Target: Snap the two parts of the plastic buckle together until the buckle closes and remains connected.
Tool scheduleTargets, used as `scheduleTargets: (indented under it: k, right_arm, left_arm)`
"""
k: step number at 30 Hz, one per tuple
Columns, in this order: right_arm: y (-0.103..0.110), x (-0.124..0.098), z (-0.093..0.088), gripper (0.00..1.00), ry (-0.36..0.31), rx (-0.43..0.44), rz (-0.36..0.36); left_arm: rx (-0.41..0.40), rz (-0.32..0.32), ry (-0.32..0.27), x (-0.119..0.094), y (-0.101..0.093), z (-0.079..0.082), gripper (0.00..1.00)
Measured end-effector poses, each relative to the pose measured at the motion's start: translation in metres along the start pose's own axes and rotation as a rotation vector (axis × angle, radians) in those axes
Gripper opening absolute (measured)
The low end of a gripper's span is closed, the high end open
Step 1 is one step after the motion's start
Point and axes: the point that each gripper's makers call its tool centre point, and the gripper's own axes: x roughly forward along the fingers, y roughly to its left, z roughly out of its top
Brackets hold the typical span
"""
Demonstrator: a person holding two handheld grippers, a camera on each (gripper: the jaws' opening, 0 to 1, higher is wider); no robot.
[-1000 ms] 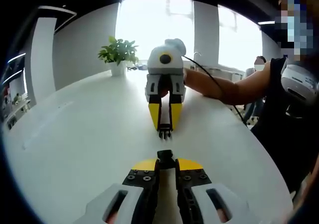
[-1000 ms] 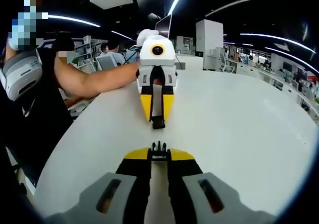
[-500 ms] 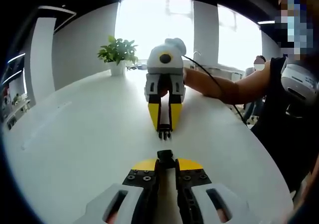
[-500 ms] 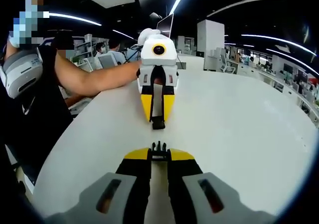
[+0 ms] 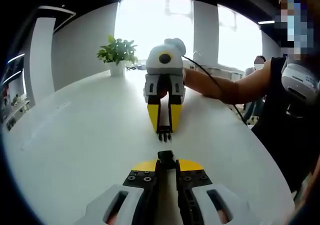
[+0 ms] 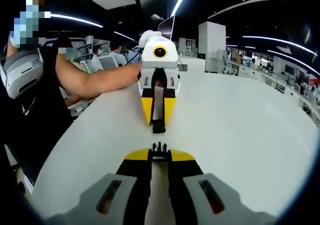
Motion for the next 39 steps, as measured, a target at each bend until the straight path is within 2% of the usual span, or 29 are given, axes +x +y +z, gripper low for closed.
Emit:
scheduleTargets:
  k: [39]
  right_arm:
    - [0.001, 0.0077, 0.0025, 0.1, -0.011, -0.012, 0.01]
  left_arm:
    - [0.021, -0.011, -0.007, 0.0052, -0.0018, 0.0001, 0.1]
